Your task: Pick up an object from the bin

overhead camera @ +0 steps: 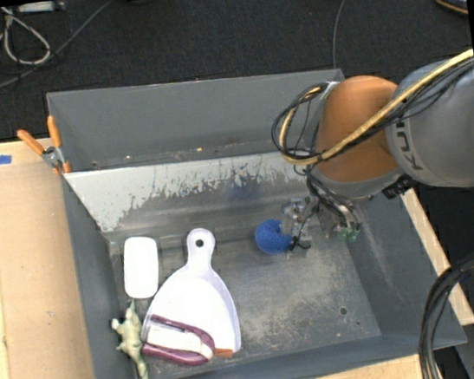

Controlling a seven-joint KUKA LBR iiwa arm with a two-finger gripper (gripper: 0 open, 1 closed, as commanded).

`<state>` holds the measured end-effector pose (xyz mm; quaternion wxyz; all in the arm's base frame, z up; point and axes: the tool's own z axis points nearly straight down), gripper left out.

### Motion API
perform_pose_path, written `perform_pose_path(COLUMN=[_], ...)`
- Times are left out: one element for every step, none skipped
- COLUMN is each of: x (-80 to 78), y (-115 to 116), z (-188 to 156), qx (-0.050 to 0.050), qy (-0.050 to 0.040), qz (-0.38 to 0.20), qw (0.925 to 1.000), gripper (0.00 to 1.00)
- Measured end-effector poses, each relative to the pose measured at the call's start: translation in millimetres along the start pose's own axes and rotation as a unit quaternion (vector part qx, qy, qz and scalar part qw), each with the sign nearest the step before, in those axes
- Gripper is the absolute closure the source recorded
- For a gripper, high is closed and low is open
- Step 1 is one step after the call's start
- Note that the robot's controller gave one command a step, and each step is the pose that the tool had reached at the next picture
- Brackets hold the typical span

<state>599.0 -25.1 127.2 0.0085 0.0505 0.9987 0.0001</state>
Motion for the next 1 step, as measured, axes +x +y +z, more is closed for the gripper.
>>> perform_pose_path(x=[0.6], y=[-0.3], z=[-35.9], qx=[0.000], qy=[0.0027], qz=[-0.001], qw=[1.0000], gripper=[1.00])
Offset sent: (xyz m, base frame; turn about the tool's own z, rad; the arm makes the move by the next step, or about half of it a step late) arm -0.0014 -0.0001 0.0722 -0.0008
